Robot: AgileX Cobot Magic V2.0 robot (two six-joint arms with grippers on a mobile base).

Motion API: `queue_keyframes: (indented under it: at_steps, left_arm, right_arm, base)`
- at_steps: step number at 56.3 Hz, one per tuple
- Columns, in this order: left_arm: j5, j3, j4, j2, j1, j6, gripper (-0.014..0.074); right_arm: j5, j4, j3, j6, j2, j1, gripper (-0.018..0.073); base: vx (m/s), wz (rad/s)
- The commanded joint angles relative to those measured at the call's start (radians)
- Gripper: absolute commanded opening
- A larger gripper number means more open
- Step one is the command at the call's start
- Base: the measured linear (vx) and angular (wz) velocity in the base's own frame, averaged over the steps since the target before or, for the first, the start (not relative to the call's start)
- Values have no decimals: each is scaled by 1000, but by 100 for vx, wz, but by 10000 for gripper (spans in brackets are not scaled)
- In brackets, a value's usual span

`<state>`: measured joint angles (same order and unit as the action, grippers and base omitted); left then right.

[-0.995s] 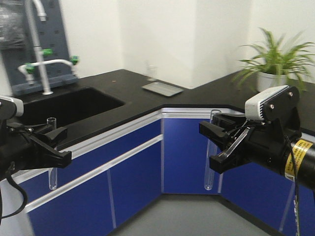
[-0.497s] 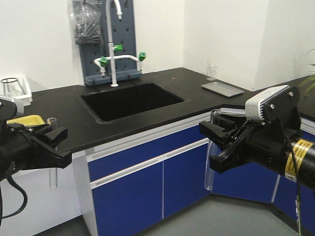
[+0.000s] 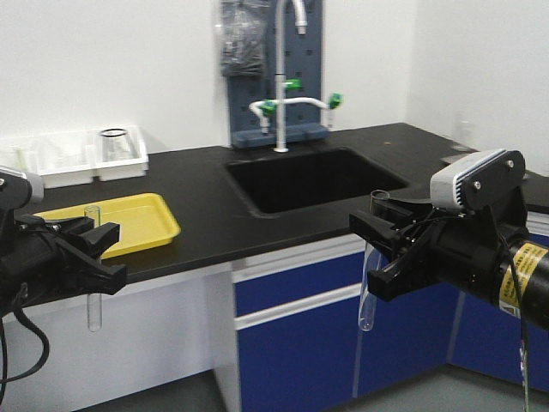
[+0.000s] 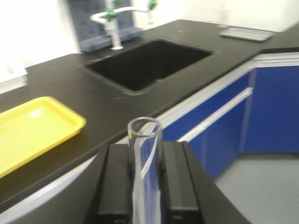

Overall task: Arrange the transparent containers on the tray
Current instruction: 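Drive the base to the yellow tray holding both tubes upright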

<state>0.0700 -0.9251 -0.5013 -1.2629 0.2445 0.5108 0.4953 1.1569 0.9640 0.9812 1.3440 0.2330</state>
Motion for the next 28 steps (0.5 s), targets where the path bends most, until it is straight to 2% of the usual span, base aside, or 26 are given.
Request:
queue_keyframes:
  at_steps: [1, 28]
  left_arm:
    - [72, -35, 12, 32, 6, 9, -1]
    - [71, -35, 12, 32, 6, 9, -1]
  right_arm:
    - [38, -28, 32, 2, -33, -3, -13]
    - [38, -28, 32, 2, -33, -3, -13]
  base:
    - [15, 52]
    - [20, 52]
